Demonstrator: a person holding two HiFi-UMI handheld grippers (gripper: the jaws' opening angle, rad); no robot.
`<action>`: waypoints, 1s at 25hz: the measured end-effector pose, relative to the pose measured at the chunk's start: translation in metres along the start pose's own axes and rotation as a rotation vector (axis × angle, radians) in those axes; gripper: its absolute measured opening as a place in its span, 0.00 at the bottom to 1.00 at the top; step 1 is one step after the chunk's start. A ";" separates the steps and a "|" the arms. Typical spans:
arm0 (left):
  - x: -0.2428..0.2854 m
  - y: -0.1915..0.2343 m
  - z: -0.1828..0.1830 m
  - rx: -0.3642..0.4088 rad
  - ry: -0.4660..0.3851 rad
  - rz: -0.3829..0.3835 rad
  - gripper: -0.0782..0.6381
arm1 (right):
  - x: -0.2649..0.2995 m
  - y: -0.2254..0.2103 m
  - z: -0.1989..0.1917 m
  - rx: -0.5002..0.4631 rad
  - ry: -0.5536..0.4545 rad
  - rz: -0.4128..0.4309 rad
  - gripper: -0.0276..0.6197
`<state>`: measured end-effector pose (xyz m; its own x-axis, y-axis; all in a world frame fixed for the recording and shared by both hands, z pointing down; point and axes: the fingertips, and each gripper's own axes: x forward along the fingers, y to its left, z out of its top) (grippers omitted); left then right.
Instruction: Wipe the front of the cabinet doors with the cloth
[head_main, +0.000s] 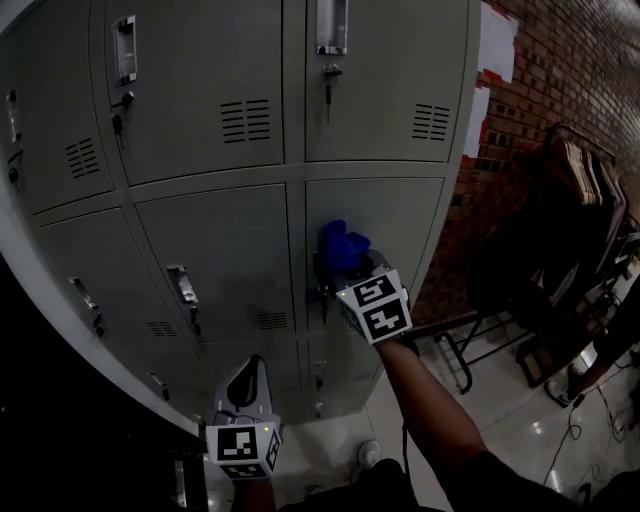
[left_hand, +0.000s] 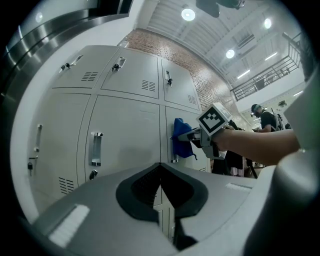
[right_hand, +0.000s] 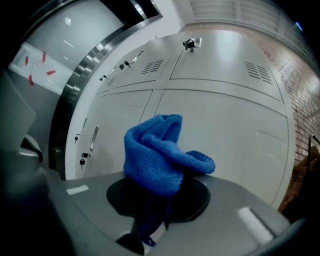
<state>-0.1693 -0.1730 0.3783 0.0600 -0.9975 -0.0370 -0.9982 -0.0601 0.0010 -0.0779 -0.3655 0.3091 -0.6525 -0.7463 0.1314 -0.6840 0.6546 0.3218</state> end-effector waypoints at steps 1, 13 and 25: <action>-0.001 0.002 -0.002 0.002 0.002 0.002 0.13 | 0.001 0.004 0.001 0.004 -0.004 0.011 0.17; 0.003 -0.008 -0.001 -0.001 0.000 -0.016 0.13 | -0.027 -0.011 -0.011 0.005 -0.042 0.008 0.17; 0.019 -0.021 -0.006 0.009 0.012 -0.055 0.13 | -0.070 -0.133 -0.117 0.075 0.165 -0.264 0.17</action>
<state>-0.1474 -0.1909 0.3836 0.1151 -0.9931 -0.0245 -0.9933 -0.1149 -0.0100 0.0967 -0.4146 0.3664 -0.3916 -0.8971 0.2046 -0.8489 0.4380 0.2958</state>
